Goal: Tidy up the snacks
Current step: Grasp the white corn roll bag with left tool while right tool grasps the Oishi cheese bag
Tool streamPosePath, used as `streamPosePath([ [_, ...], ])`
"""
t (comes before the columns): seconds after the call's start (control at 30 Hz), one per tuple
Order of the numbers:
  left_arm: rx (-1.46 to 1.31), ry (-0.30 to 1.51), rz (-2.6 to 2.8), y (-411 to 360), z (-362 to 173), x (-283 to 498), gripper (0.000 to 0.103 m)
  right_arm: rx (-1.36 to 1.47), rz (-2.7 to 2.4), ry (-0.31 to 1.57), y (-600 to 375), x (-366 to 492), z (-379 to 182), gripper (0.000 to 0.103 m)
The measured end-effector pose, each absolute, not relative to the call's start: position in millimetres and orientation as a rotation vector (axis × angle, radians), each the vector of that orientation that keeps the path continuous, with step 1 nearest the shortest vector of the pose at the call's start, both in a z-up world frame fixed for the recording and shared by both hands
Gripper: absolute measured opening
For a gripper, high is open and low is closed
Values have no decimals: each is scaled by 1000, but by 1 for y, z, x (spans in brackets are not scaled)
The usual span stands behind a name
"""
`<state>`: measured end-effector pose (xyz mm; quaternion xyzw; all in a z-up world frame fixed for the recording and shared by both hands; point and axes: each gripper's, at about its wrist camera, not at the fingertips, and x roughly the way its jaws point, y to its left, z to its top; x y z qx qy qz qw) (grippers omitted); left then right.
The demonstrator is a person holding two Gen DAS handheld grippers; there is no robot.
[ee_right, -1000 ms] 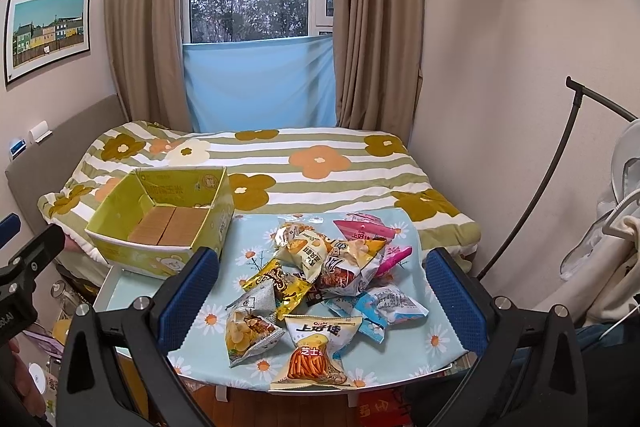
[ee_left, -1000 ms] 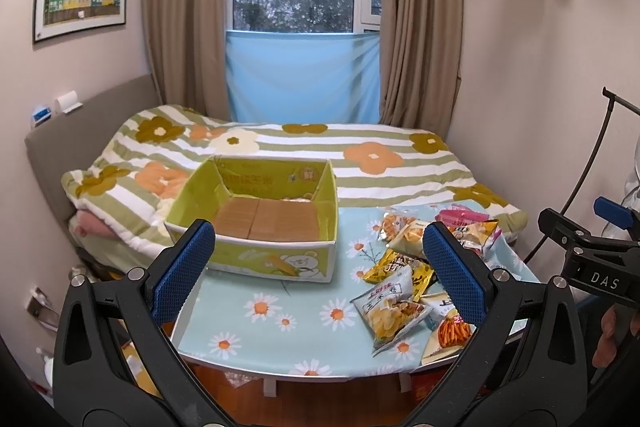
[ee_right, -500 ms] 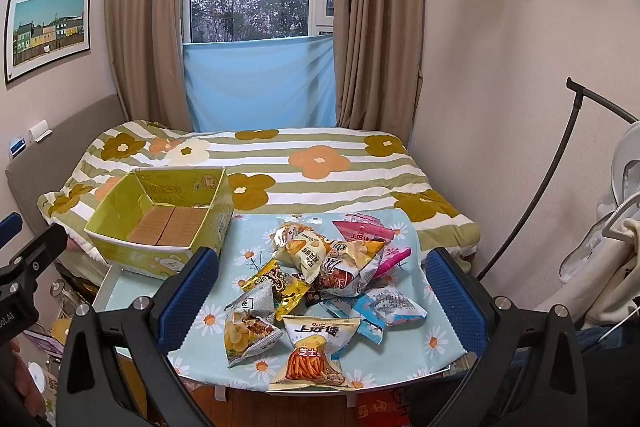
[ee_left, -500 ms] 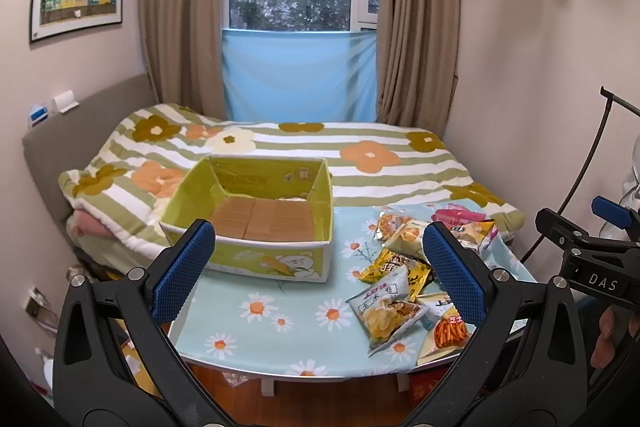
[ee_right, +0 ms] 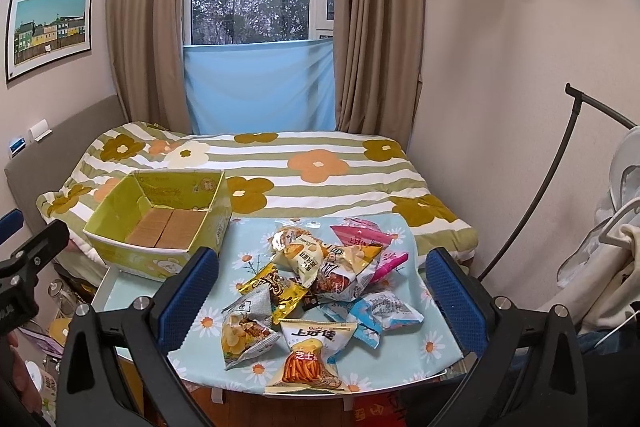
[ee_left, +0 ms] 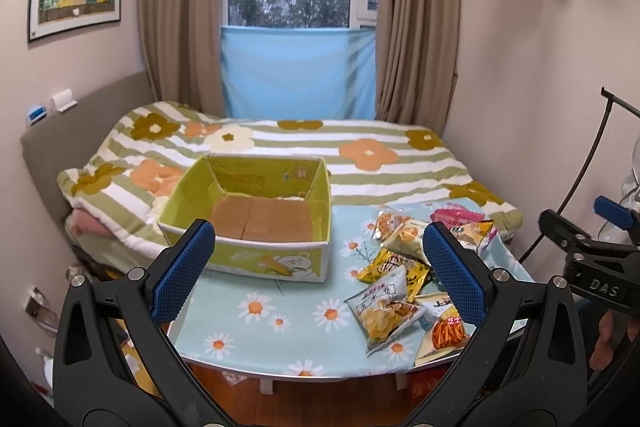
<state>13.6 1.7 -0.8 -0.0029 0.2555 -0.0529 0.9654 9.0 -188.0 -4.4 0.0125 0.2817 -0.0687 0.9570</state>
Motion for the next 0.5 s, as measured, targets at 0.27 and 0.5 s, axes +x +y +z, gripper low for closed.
streamPosePath([
  [0.27,-18,756,-202,-11,-43,71,103,60,-157,714,-200,29,-37,103],
  [0.5,-66,984,-285,-31,-118,122,103,126,-132,907,-208,51,-101,103],
])
